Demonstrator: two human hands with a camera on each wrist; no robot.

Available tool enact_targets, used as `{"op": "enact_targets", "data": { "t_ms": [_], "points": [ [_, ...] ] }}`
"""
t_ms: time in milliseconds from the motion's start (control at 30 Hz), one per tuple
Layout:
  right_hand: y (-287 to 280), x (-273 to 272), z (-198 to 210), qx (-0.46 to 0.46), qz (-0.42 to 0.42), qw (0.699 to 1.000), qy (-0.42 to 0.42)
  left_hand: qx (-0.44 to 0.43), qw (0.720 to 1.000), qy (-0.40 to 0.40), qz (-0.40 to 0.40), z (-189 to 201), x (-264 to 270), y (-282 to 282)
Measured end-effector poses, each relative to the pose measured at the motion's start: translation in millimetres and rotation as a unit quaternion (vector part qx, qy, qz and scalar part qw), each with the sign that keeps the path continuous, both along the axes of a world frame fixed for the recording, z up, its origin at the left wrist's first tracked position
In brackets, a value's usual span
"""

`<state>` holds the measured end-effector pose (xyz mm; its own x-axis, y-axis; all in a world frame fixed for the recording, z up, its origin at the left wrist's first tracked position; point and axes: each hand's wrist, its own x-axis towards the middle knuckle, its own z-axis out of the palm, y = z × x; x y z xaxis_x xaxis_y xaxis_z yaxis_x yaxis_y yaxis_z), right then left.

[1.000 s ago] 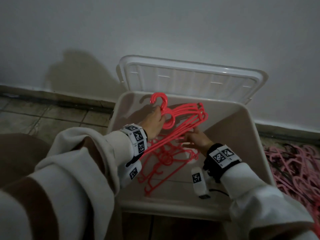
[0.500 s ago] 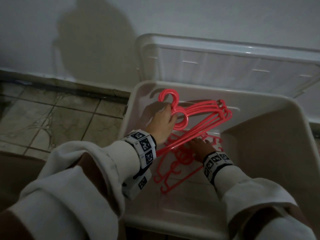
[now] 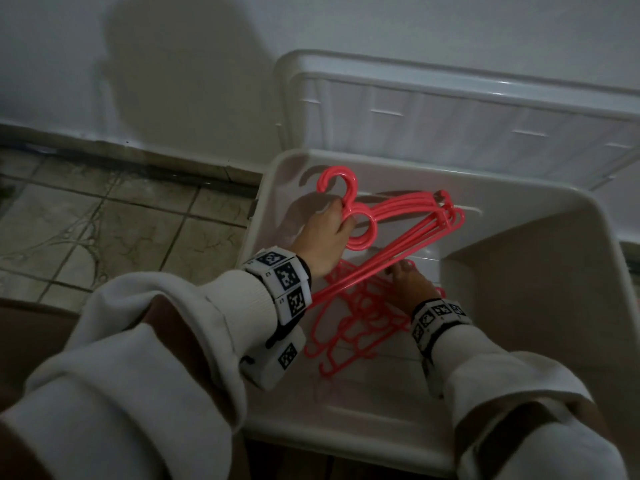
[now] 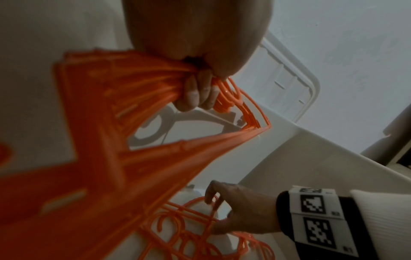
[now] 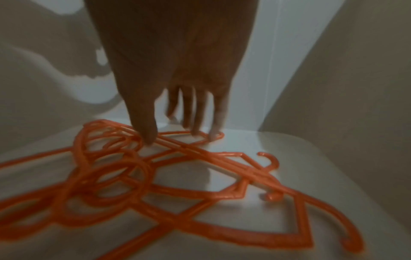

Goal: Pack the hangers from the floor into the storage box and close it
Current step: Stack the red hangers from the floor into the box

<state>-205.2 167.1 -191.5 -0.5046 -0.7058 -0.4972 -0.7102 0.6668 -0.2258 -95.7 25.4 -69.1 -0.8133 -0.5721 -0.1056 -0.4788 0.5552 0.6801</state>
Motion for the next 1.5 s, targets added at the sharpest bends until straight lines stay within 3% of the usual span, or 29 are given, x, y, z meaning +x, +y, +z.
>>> {"op": "enact_targets", "data": {
  "t_ms": [67, 167, 367, 533, 700, 867, 933, 1000, 1100, 1200, 1300, 1400, 1500],
  "points": [
    [1.7, 1.4, -4.5, 0.037, -0.023, 0.999, -0.024, -0.006, 1.000, -0.006, -0.010, 0.9, 1.3, -0.8],
    [4.8, 0.2, -7.9, 0.096, 0.052, 0.994, 0.011, -0.010, 1.000, -0.014, -0.022, 2.6, 2.2, -0.9],
    [10.3, -14.5, 7.4, 0.061, 0.088, 0.992, 0.062, 0.009, 1.000, -0.015, -0.005, 2.1, 1.0, -0.2],
    [32.4, -34.6, 50.8, -0.019, 0.021, 1.000, -0.006, -0.010, 0.999, -0.028, -0.019, 6.8, -1.5, 2.1],
    [66.2, -44.9, 102.1, -0.059, 0.040, 0.997, -0.006, -0.015, 0.999, -0.030, -0.013, 20.5, -4.0, 10.7],
    [83.1, -33.9, 146.7, -0.009, 0.138, 0.990, -0.044, -0.005, 0.999, -0.018, -0.030, 33.7, -4.4, 17.7],
    [87.5, -31.1, 159.8, -0.081, 0.087, 0.988, -0.094, -0.010, 0.999, -0.017, -0.034, 37.7, -1.9, 20.5],
    [90.3, -28.9, 172.6, -0.234, -0.035, 0.956, -0.172, 0.003, 0.999, -0.017, -0.042, 39.9, 1.3, 22.3],
    [88.4, -30.8, 180.0, -0.427, -0.217, 0.833, -0.278, 0.012, 0.998, -0.010, -0.062, 45.5, 5.9, 26.8],
    [76.1, -31.4, 170.0, -0.484, -0.300, 0.755, -0.326, 0.031, 0.997, -0.003, -0.067, 52.3, 7.3, 32.7],
    [61.0, -21.0, 153.1, -0.508, -0.351, 0.696, -0.367, 0.197, 0.980, 0.013, -0.019, 45.8, 1.5, 35.1],
    [47.5, -2.5, 139.8, -0.494, -0.400, 0.663, -0.396, 0.332, 0.941, 0.030, 0.062, 48.8, -1.2, 38.0],
    [38.7, 13.6, 127.8, -0.454, -0.443, 0.686, -0.357, 0.398, 0.916, 0.018, 0.057, 54.0, -0.1, 43.7]
  ]
}}
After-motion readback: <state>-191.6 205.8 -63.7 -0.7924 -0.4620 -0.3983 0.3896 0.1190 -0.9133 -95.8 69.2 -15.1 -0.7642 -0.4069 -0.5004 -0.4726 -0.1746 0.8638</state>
